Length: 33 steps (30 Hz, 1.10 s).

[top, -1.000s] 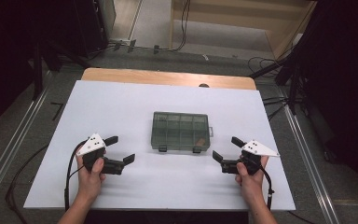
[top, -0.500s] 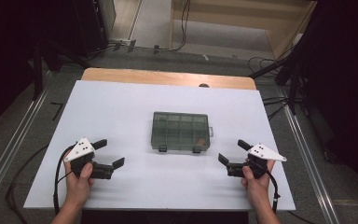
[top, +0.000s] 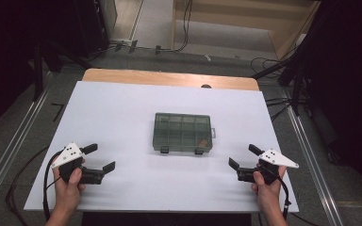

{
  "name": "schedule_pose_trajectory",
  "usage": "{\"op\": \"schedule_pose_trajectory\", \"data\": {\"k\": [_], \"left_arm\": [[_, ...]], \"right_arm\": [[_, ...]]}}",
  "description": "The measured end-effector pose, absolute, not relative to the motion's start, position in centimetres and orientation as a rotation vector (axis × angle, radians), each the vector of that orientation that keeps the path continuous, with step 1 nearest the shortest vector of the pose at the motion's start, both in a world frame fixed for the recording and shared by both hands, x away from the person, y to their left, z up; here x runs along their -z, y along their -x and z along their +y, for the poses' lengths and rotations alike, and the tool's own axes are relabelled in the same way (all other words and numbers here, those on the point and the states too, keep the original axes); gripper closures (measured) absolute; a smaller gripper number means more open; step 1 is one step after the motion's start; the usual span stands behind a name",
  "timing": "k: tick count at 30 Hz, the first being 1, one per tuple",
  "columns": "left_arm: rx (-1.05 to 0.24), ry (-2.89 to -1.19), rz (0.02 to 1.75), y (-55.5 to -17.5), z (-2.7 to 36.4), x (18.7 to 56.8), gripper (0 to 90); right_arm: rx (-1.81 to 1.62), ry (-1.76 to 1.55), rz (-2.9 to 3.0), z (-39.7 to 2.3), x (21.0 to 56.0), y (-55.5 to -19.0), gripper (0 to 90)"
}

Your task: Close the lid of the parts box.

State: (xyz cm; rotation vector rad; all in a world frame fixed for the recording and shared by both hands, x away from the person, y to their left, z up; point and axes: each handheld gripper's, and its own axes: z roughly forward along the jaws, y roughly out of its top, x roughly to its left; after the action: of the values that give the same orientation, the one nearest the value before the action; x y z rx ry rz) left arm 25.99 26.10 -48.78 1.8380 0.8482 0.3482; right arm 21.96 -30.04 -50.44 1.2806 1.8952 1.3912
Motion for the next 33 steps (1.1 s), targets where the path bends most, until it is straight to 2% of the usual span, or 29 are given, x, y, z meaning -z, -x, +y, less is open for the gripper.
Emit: {"op": "schedule_pose_trajectory", "data": {"k": [33], "left_arm": [[-0.445,-1.790,0.957,-24.6,32.8,48.4,0.0]], "right_arm": [[-1.359,-1.343,1.813,-34.3,50.7,-19.2,0.0]]}}
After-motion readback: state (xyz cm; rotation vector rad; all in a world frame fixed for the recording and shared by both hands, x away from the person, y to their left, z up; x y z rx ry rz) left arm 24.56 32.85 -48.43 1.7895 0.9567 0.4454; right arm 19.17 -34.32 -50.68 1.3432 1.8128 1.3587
